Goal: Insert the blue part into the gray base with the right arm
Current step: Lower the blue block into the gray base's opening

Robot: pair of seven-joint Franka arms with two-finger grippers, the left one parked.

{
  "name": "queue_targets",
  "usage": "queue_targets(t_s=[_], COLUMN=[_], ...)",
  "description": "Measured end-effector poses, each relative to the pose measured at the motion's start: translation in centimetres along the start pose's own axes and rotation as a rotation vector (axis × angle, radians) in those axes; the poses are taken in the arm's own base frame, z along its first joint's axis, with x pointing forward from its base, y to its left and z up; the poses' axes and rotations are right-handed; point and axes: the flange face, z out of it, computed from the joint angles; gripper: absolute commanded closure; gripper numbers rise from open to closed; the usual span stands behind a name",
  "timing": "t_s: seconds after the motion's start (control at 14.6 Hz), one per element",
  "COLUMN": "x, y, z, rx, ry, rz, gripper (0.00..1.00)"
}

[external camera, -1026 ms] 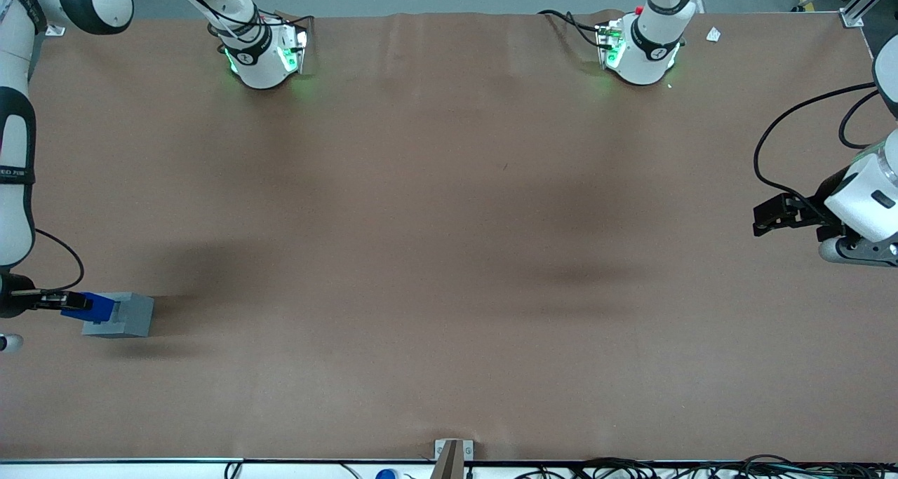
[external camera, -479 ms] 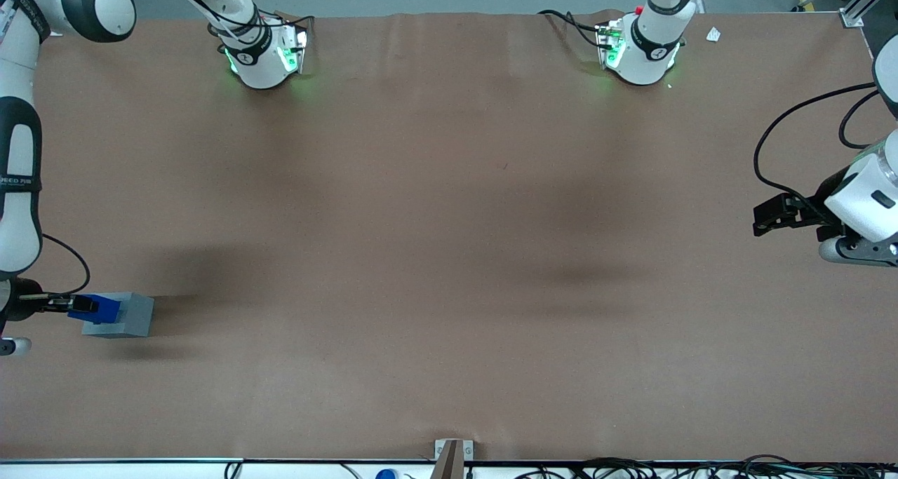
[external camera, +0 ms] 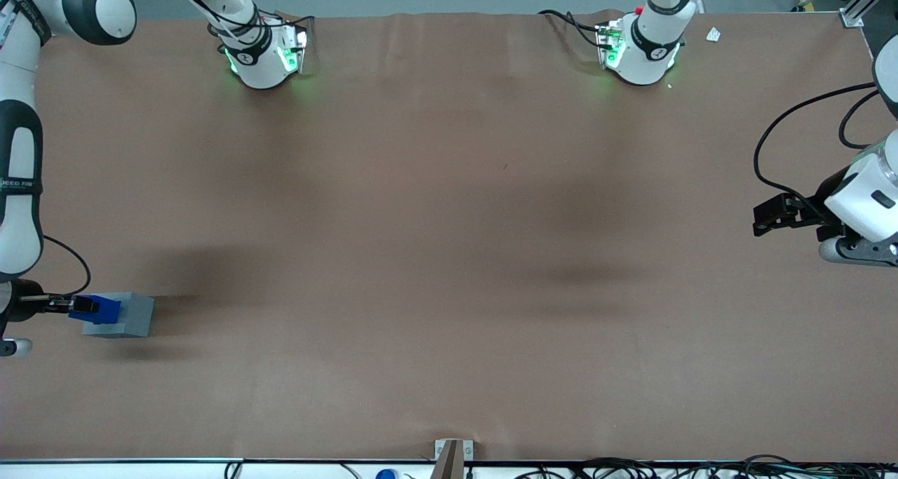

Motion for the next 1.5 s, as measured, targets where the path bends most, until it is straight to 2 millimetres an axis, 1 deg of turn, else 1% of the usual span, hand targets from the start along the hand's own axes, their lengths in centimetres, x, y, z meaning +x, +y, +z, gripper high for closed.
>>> queue_targets(t_s=[0.55,0.89,1.5], x=[0.31,0.13,0.12], y=[0.25,0.89,0.92], z=[0.17,0.17,0.17], rx=[-0.002,-0.003,-0.003], ry=[0.005,0.005,0.005], rz=[-0.008,-0.031,-0.035], gripper=[1.0,1.0,1.0])
